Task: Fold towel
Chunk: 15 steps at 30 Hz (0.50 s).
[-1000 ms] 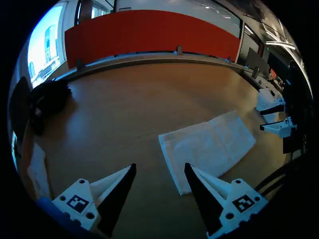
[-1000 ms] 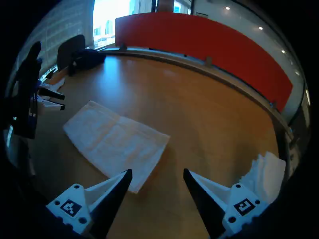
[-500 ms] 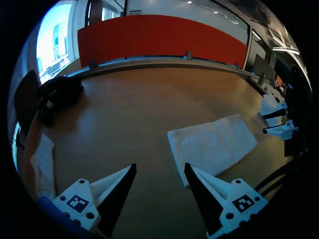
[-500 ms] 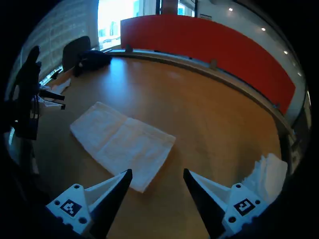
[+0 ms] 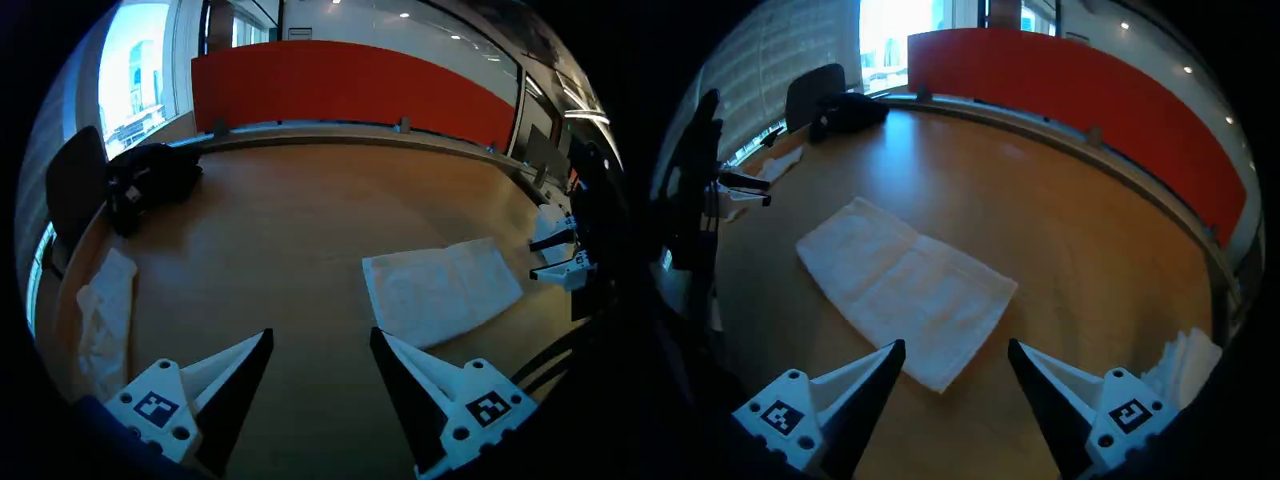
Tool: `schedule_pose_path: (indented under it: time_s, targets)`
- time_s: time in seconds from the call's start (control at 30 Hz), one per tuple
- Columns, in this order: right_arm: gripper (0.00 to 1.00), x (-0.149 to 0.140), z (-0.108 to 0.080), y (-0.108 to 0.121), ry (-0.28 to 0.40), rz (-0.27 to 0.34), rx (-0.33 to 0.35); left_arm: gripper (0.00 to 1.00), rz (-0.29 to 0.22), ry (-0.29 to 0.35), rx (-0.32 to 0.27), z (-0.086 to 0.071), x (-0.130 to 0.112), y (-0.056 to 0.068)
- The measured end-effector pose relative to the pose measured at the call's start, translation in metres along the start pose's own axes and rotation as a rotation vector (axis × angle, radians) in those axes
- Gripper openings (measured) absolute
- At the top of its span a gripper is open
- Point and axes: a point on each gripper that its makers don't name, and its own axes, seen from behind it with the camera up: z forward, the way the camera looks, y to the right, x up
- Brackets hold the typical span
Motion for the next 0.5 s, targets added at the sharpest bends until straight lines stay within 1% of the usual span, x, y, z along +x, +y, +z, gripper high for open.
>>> schedule_pose_path:
  time_s: [0.17, 0.37, 0.5]
  targets:
    - [0.99, -0.006, 0.006, -0.008, -0.021, -0.025, 0.035, 0.9, -0.026, 0.015, 0.03, -0.012, -0.001, -0.008]
    - [0.99, -0.021, 0.009, -0.012, -0.069, -0.059, 0.06, 0.89, -0.043, 0.039, 0.048, -0.027, 0.001, -0.013]
    - [0.99, -0.028, 0.011, -0.013, -0.094, -0.078, 0.071, 0.89, -0.049, 0.048, 0.059, -0.033, 0.002, -0.016]
